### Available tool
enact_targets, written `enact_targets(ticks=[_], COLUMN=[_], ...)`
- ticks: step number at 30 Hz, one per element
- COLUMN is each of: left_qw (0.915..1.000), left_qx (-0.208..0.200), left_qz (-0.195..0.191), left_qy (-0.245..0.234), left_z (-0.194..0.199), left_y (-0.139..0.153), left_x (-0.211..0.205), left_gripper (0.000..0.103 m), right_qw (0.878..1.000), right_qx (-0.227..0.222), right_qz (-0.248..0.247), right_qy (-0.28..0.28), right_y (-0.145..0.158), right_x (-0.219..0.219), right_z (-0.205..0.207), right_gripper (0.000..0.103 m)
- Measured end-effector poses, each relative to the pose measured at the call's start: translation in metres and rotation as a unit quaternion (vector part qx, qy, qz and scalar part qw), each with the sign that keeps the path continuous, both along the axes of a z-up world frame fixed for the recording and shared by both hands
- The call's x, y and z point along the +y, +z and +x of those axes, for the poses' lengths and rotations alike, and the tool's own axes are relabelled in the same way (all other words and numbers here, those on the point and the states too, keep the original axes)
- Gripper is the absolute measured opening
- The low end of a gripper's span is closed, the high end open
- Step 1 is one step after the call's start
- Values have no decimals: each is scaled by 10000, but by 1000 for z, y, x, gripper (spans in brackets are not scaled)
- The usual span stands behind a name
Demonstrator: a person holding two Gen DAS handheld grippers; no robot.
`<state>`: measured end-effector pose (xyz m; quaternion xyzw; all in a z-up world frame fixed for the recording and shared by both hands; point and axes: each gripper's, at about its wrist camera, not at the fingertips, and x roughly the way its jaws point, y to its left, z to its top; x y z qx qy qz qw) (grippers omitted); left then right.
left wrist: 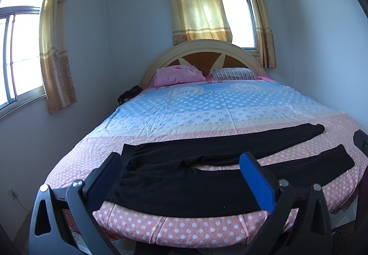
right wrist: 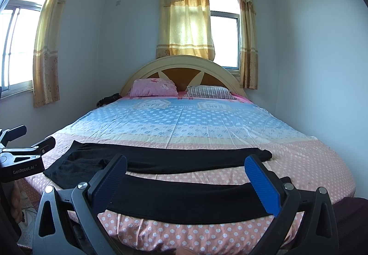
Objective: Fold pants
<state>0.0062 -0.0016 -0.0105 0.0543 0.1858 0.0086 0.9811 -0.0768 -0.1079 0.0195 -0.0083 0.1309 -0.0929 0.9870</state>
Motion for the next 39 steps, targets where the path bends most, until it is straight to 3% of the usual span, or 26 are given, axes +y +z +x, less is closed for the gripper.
enact_targets(ticks=[16,21,26,31,34,35,38,39], left_qw=[9999,9997,9982,9908,9867,9852,9804,9794], left_qx=[108,242,412,717,978,1038,1389,1505], left_qz=[16,-22,44,140,219,376,557,554], left_qy=[23,-19,437,1137,1280,1314,1285,1230], left_z=[3,17,63,147,194,207,251,260], left_y=[-6,-14,-32,-51,-65,-70,-90,-96], left_x=[-2,3,36,101,139,147,173,177], left_gripper=[103,103,103,103,103,103,101,96], right_qw=[9999,9991,9978,9952,9930,9914,9848,9825], right_qx=[153,240,555,968,1140,1236,1589,1686], right_qz=[-24,12,133,110,200,265,462,520], right_qy=[0,346,349,37,-239,-341,-531,-595], right_y=[-8,-16,-33,-55,-64,-67,-75,-78], right_x=[0,-3,-18,-56,-94,-109,-150,-164], right_z=[7,15,37,68,88,97,124,133], right_gripper=[102,102,102,102,100,98,78,74])
